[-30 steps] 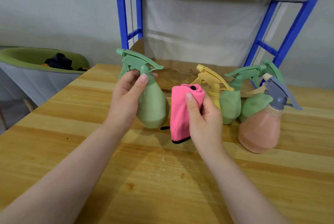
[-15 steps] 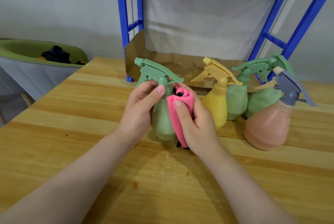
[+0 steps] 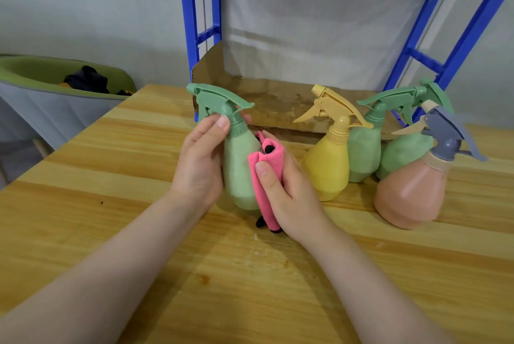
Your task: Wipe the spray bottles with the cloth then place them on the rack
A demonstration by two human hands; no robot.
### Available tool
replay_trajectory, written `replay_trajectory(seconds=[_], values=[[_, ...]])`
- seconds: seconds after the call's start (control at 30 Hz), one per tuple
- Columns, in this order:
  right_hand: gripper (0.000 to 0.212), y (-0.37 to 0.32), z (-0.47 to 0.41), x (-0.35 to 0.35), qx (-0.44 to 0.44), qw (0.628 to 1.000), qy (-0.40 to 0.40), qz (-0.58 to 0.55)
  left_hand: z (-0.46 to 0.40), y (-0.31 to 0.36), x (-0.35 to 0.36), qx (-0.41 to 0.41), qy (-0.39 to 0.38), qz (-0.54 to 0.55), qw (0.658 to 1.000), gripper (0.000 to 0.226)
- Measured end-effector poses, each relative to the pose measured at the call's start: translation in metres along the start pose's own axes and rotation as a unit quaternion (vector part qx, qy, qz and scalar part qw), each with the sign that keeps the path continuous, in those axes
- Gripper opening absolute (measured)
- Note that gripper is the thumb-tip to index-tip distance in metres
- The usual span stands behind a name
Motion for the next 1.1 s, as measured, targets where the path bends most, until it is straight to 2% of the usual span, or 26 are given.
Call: replay_trajectory(seconds=[0.13,0.23,0.33,0.5,0.67,0.77,0.83,0.9,1.03,1.1], values=[[0.068,0.001,0.001,0.004,0.028,0.999,-0.014,-0.031,-0.008,0.009,-0.006,0.005,0.079,0.096,0.992,0.022],[0.071,0.001,0.001,0.01,0.028,0.999,-0.012,-0.026,-0.01,0.014,-0.009,0.013,0.104,0.112,0.988,0.023],[0.069,-0.002,0.001,0.008,0.016,1.0,-0.007,0.0,-0.006,0.012,-0.005,0.018,0.077,0.068,0.995,0.022],[0.064,-0.009,0.002,0.0,-0.024,0.997,0.012,0.077,0.005,0.002,0.011,0.028,-0.01,-0.01,0.999,0.015],[0.068,-0.019,-0.002,-0.004,-0.055,0.997,0.025,0.057,0.012,0.004,0.017,0.074,-0.086,-0.08,0.99,0.02],[0.067,-0.025,0.002,-0.002,-0.066,0.994,0.06,0.056,0.016,0.0,0.019,0.054,-0.125,-0.1,0.986,0.024],[0.079,-0.028,0.004,-0.002,-0.039,0.994,0.102,-0.02,0.016,-0.003,0.019,0.036,-0.128,-0.098,0.986,0.025],[0.082,-0.028,0.003,-0.004,-0.018,0.99,0.122,-0.075,0.015,-0.003,0.02,0.029,-0.129,-0.092,0.987,0.026],[0.049,-0.027,-0.001,0.0,-0.047,0.992,0.114,0.026,0.015,0.0,0.021,0.031,-0.121,-0.054,0.991,0.019],[0.053,-0.024,0.0,0.004,-0.056,0.992,0.103,0.041,0.014,0.001,0.02,0.026,-0.085,-0.035,0.995,0.02]])
Point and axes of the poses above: each hand's wrist, its own z-axis away from the middle knuckle, its own x-axis out of the palm, y = z × x, the point moved 1 cm from there along -z, towards the middle knuckle, and after that the axes turned 3 degrees about -x, right-handed, at the moved point
